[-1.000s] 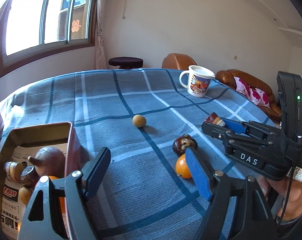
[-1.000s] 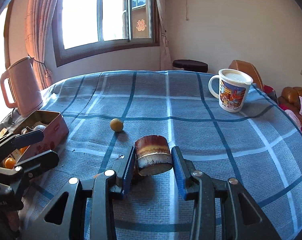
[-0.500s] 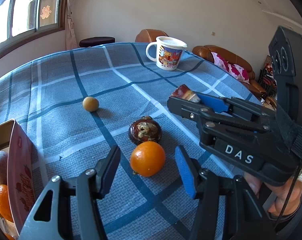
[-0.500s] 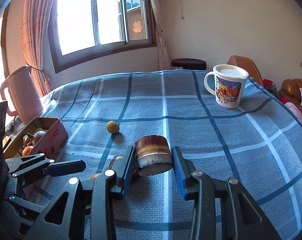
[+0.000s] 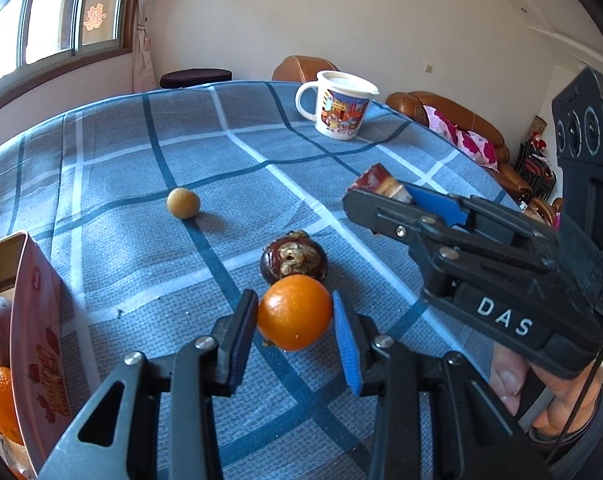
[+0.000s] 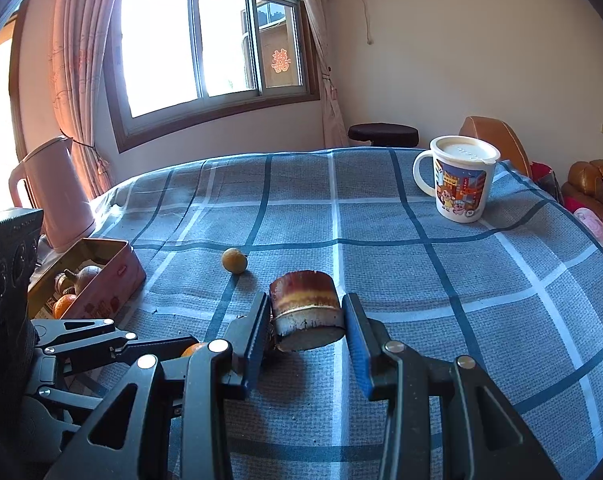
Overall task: Organize fruits
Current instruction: 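Lift the small orange with the left tool while the right tool holds the cake raised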
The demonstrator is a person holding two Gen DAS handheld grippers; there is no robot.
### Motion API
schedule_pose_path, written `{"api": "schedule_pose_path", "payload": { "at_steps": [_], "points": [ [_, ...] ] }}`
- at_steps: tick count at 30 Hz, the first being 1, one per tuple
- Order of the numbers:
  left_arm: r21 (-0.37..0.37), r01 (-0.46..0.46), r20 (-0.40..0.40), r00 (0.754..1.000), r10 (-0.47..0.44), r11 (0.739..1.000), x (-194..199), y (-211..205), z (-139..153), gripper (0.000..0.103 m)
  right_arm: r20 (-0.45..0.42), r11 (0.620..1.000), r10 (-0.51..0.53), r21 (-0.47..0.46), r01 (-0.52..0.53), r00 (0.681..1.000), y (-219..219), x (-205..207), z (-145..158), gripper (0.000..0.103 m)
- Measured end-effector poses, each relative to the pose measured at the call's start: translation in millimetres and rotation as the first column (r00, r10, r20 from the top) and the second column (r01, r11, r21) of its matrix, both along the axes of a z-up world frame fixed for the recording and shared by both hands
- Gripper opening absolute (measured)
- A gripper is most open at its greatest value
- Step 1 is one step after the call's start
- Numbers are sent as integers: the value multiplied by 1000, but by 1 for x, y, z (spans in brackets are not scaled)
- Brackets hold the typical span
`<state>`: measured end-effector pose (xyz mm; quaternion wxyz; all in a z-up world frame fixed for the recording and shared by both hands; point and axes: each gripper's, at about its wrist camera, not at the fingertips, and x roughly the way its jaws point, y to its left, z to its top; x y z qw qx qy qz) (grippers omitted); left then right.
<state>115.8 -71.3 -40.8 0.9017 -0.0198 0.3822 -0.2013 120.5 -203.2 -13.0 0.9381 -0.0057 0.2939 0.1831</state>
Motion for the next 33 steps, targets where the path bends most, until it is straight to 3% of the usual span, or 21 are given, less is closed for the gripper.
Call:
{"api": "schedule_pose_path", "payload": {
  "at_steps": [33],
  "points": [
    [-27,-111,175,978,114,993,-23,17,20,40,108,998,49,45,-54,993,-2,-18,11,39]
  ]
}}
